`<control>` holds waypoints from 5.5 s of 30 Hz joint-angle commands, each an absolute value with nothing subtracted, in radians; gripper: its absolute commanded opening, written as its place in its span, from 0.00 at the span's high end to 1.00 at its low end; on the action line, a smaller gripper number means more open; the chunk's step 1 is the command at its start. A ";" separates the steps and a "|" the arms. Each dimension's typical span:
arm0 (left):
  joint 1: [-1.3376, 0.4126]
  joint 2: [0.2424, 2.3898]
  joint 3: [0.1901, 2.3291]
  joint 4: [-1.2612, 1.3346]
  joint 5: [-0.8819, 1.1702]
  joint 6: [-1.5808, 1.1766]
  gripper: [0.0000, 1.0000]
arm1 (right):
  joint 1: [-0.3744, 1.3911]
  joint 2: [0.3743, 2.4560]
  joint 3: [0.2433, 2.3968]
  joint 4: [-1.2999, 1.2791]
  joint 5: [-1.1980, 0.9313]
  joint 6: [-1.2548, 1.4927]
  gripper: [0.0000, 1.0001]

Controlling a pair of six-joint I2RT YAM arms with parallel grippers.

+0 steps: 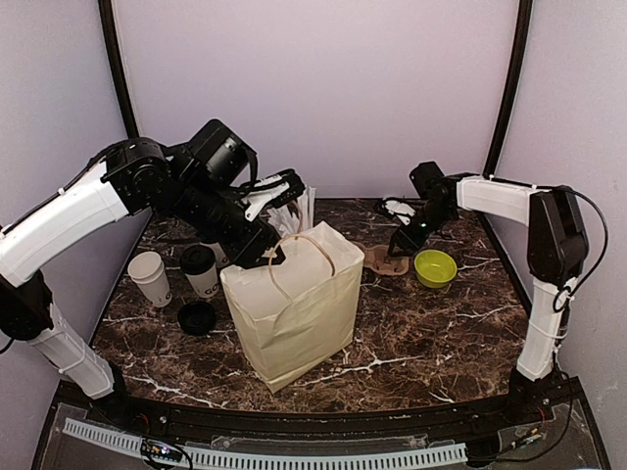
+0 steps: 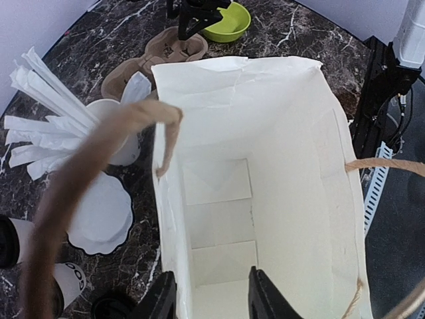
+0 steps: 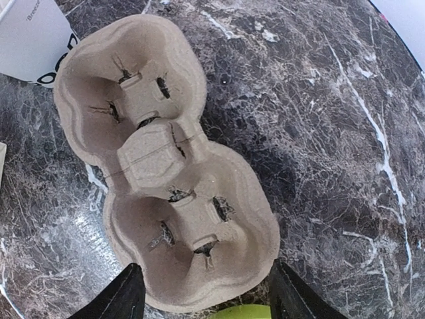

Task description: Pack the takeout coffee

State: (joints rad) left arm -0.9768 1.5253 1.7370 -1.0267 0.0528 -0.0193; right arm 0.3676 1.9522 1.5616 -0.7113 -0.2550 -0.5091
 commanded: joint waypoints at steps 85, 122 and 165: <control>-0.968 1.286 1.484 -0.795 -0.121 0.014 0.34 | 0.384 1.445 1.143 -1.159 -0.171 -0.787 0.64; -0.968 1.322 1.490 -0.805 -0.115 0.014 0.34 | 0.451 1.634 1.086 -0.963 -0.106 -0.751 0.47; -0.943 1.385 1.507 -0.776 -0.109 0.007 0.35 | 0.454 1.409 1.215 -1.067 -0.162 -0.694 0.71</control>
State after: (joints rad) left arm -0.9562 1.3693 1.4872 -0.7948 -0.1135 0.0074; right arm 0.4461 1.4490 1.1427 -1.0248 -0.1028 -0.7155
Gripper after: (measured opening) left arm 0.652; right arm 0.299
